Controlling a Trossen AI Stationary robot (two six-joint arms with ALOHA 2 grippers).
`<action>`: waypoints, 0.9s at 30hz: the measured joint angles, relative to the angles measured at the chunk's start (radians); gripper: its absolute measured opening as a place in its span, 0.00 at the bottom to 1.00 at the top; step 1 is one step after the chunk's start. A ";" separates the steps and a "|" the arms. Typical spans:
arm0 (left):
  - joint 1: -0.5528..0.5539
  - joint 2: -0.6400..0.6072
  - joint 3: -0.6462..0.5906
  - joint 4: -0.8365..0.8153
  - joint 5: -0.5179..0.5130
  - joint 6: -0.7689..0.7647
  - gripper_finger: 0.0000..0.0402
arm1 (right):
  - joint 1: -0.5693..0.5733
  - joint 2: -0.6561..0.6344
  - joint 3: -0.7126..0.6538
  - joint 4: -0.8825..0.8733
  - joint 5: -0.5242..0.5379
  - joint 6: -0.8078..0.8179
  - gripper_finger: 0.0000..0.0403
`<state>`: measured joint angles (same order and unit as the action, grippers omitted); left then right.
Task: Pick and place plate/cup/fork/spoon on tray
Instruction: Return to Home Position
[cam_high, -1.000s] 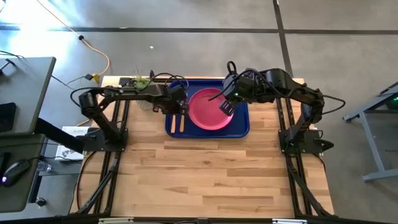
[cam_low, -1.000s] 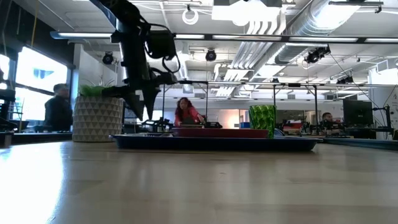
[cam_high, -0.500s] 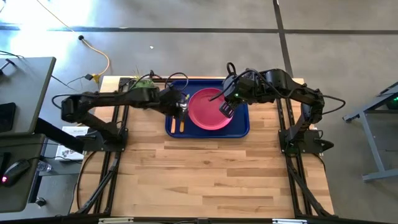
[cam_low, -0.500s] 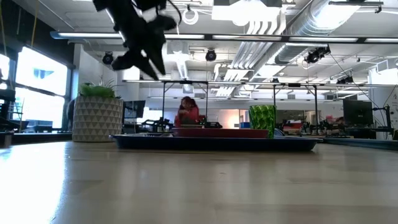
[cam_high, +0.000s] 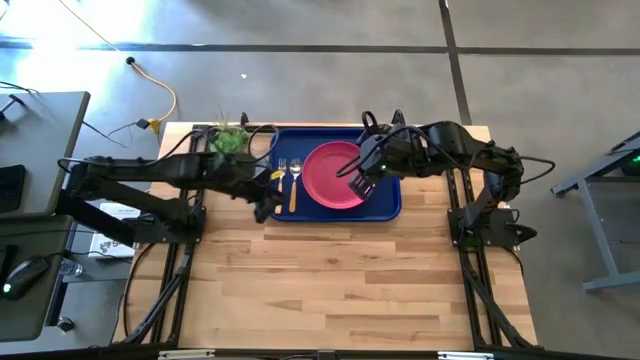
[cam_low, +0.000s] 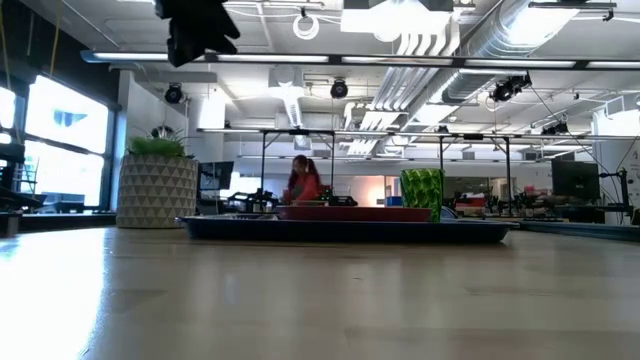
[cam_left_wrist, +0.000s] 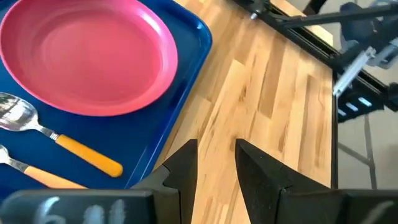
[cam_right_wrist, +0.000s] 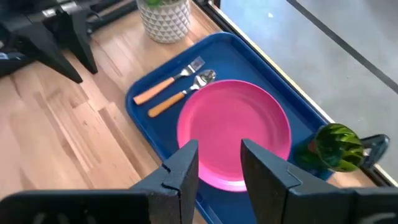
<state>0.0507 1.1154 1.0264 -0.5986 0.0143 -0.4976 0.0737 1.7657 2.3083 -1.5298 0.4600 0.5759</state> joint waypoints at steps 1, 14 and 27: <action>-0.006 -0.023 -0.027 0.014 0.000 0.005 0.25 | 0.002 0.000 0.000 0.008 0.000 0.005 0.28; -0.058 -0.397 -0.478 0.324 0.010 0.145 0.25 | 0.017 0.000 0.000 0.281 -0.004 -0.051 0.28; -0.061 -0.695 -0.774 0.453 0.009 0.083 0.25 | 0.016 0.000 0.000 0.415 -0.009 -0.147 0.28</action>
<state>-0.0101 0.4201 0.2521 -0.1460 0.0235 -0.4151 0.0898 1.7657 2.3084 -1.1150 0.4506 0.4286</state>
